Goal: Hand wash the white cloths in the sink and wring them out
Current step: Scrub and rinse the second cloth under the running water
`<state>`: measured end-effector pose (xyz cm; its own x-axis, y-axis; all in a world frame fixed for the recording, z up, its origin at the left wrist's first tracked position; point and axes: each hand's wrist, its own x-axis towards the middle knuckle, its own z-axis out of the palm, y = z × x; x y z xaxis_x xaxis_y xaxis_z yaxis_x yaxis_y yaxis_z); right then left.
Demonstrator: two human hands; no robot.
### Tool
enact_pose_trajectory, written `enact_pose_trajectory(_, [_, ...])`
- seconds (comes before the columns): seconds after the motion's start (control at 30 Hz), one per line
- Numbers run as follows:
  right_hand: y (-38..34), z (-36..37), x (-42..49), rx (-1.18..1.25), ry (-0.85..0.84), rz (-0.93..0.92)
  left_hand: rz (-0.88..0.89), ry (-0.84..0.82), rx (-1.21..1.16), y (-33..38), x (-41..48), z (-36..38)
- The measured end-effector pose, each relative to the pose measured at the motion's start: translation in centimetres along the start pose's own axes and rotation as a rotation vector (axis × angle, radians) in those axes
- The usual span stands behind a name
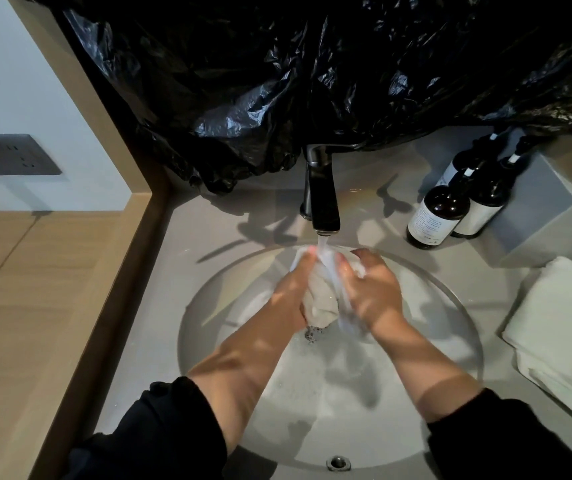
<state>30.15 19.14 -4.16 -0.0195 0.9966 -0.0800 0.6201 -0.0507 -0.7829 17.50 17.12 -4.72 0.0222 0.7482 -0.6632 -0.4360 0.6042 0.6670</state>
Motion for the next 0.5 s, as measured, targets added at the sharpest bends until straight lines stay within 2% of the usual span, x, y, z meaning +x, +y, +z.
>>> enact_pose_trajectory(0.03, [-0.2,0.6,-0.3,-0.06,0.048,-0.012,-0.03,-0.038,0.009,0.2,0.0,0.0])
enact_pose_trajectory(0.13, [-0.8,2.0,-0.9,0.09,0.04,0.011,-0.036,-0.108,0.081,0.8,-0.8,-1.0])
enact_pose_trajectory(0.17, [-1.1,2.4,-1.0,0.099,0.022,-0.029,-0.014,-0.096,0.092,1.1,-0.9,-1.3])
enact_pose_trajectory(0.23, [-1.6,2.9,-0.5,0.094,-0.052,-0.066,-0.079,-0.037,0.091,1.5,-1.8,-1.8])
enact_pose_trajectory(0.3, [-1.8,3.1,0.4,0.223,-0.147,-0.035,-0.101,-0.018,0.067,1.5,-2.0,-2.3])
enact_pose_trajectory(0.4, [-2.1,2.8,1.8,0.551,-0.288,0.16,-0.045,0.047,-0.06,1.2,-1.5,-3.0])
enact_pose_trajectory(0.5, [-0.5,1.8,2.6,0.956,-0.208,0.45,-0.079,0.078,-0.188,1.3,-1.9,-2.8])
